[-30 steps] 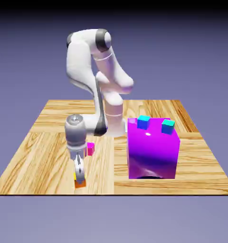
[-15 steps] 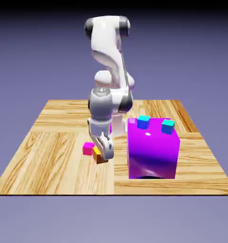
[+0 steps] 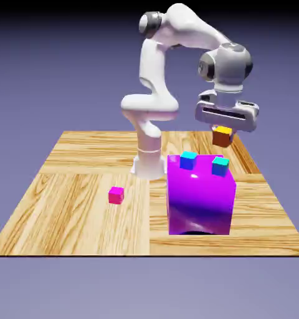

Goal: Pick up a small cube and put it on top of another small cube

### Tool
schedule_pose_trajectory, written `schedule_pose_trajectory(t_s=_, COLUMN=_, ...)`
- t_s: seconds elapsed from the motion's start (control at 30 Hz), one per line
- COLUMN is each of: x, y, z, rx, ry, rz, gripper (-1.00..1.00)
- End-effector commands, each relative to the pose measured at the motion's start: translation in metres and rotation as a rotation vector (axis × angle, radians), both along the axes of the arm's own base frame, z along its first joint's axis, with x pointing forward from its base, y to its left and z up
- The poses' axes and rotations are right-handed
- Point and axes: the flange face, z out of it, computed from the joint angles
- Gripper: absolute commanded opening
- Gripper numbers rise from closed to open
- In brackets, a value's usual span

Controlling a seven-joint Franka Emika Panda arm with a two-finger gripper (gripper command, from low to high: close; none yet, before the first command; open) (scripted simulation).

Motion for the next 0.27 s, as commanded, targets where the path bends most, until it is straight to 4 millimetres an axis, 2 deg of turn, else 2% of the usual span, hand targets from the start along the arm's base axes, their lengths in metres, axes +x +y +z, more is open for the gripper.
schedule_pose_trajectory(t_s=0.0, x=0.001, y=0.000, z=-0.016, rx=-0.002, ry=0.000, rz=0.000, gripper=-1.00)
schedule_pose_trajectory(t_s=0.07, x=0.000, y=0.000, z=-0.046, rx=-0.002, ry=0.000, rz=0.000, gripper=-1.00)
schedule_pose_trajectory(t_s=0.1, x=-0.001, y=0.000, z=-0.054, rx=-0.002, ry=0.000, rz=0.001, gripper=-1.00)
schedule_pose_trajectory(t_s=0.13, x=-0.001, y=0.000, z=-0.054, rx=-0.002, ry=0.000, rz=0.001, gripper=1.00)
schedule_pose_trajectory(t_s=0.17, x=-0.001, y=0.000, z=-0.054, rx=-0.002, ry=0.000, rz=0.001, gripper=1.00)
schedule_pose_trajectory(t_s=0.23, x=0.001, y=0.000, z=-0.024, rx=-0.002, ry=0.000, rz=0.000, gripper=1.00)
